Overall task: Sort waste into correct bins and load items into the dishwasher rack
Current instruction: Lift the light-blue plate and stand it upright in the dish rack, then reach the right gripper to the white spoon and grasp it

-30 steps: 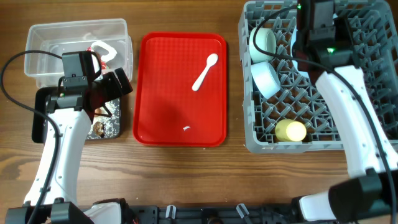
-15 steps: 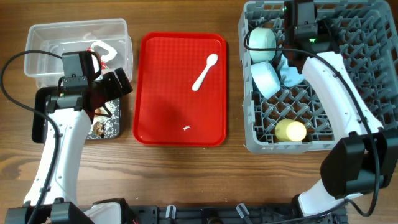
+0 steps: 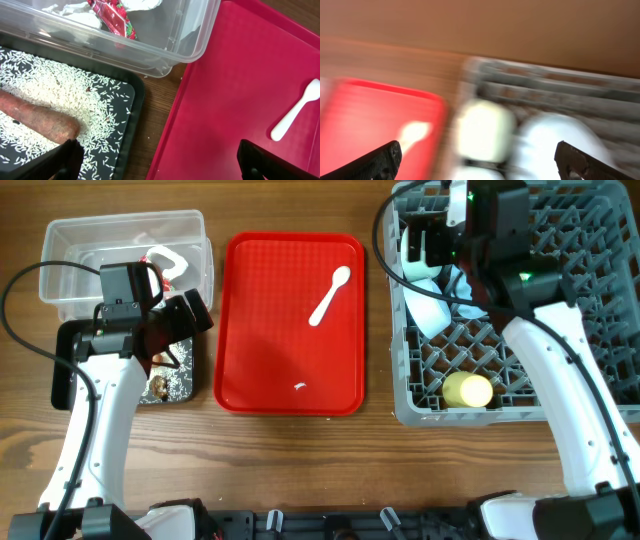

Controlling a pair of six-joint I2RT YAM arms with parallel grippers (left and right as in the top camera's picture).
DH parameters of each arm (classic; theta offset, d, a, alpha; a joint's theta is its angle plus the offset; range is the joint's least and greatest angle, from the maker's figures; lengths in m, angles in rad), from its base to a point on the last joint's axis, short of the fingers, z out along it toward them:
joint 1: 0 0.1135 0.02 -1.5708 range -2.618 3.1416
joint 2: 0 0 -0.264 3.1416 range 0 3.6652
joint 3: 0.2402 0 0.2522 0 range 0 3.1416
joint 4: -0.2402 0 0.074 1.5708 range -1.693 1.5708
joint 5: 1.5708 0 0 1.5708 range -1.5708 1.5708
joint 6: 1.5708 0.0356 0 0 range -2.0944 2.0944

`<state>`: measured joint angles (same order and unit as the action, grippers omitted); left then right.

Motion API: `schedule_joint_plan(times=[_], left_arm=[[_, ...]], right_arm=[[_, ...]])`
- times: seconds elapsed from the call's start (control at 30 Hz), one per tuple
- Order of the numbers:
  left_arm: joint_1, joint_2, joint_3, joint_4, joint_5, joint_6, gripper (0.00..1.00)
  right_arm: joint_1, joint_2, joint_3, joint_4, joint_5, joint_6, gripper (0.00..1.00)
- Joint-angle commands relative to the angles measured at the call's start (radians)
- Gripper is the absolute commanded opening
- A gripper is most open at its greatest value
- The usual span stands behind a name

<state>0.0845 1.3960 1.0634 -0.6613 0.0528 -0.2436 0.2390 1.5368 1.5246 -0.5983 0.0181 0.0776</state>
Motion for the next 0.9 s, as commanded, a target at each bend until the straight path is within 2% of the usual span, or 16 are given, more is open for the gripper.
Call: schedule_joint_plan(times=[0.0,0.1,0.27,0.37,0.53,0.87], left_arm=[[0.003,-0.005,0.008,0.003,-0.006,0.012,1.0],[0.003,-0.005,0.008,0.003,-0.006,0.012,1.0],[0.003,-0.005,0.008,0.003,-0.006,0.012,1.0],[0.003,-0.005,0.008,0.003,-0.006,0.012,1.0],[0.003,-0.005,0.008,0.003,-0.006,0.012,1.0],[0.003,-0.005,0.008,0.003,-0.006,0.012,1.0]], right_arm=[[0.012,0.035,0.001,0.056,-0.392,0.274,0.99],[0.066,0.095,0.0,0.081,-0.319,0.362,0.88],[0.177,0.229,0.0,0.098,-0.122,0.576,0.83],[0.246,0.343,0.0,0.185,-0.065,0.614,0.75],[0.256,0.462,0.0,0.257,0.006,0.743,0.74],[0.206,0.582,0.0,0.301,0.068,0.79,0.69]])
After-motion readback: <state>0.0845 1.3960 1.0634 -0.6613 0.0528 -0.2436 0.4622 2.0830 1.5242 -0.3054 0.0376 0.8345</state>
